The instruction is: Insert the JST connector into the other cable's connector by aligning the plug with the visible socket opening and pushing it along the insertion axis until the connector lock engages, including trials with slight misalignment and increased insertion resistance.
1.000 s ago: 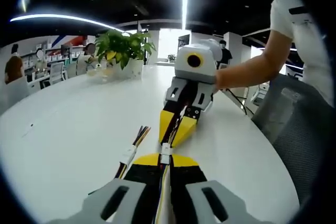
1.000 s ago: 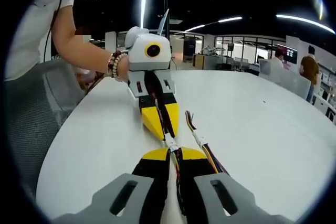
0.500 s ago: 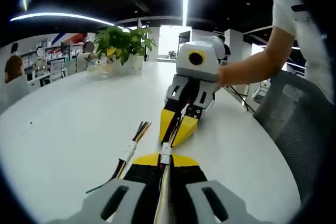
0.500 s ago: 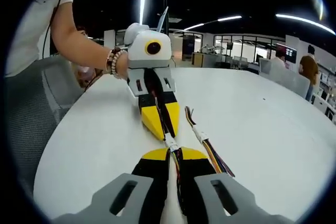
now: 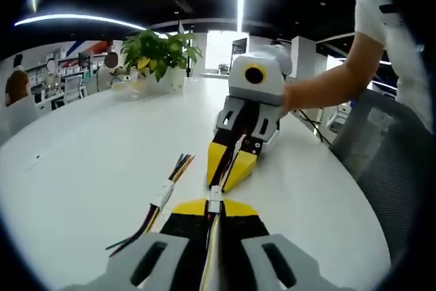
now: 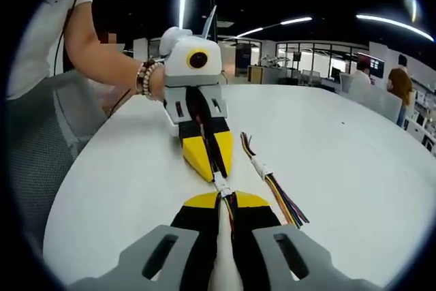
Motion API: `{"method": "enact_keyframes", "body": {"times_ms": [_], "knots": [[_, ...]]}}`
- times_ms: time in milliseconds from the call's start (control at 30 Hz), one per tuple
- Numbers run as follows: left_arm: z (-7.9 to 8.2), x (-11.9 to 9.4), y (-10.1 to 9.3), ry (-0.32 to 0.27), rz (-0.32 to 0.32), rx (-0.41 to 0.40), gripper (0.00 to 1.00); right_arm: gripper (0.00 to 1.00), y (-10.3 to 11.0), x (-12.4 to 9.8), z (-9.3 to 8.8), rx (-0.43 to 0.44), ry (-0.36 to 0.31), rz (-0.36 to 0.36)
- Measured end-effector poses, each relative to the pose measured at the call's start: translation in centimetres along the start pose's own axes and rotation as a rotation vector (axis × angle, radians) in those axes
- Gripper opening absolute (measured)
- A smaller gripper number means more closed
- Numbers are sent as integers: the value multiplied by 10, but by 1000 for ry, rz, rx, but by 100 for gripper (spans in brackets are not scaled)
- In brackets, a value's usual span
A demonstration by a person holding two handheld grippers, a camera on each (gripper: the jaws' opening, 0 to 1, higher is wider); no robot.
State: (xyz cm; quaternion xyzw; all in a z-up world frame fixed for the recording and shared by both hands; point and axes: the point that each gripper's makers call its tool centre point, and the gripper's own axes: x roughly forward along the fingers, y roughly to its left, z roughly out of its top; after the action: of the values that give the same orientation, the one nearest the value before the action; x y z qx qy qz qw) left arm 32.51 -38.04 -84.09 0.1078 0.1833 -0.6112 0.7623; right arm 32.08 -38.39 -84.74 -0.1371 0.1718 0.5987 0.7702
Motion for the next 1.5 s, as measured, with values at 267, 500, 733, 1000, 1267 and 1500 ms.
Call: {"method": "enact_keyframes", "body": {"times_ms": [267,500,733,1000,1267,1500], "knots": [[0,0,0,-1,2,-9,0,4,1,0,0,13,-6,2],[0,0,1,-1,4,-14,0,4,0,-1,0,14,-9,0],[-2,2,3,1,11,-17,1,4,-1,-1,1,17,-13,-2],[-3,1,2,-3,12,-23,1,4,-1,-1,1,27,-15,-3],[-3,0,2,-5,13,-31,1,4,-2,-1,0,35,-16,-4],[1,-1,2,-24,15,-55,6,5,-3,0,0,43,-5,-8]]}}
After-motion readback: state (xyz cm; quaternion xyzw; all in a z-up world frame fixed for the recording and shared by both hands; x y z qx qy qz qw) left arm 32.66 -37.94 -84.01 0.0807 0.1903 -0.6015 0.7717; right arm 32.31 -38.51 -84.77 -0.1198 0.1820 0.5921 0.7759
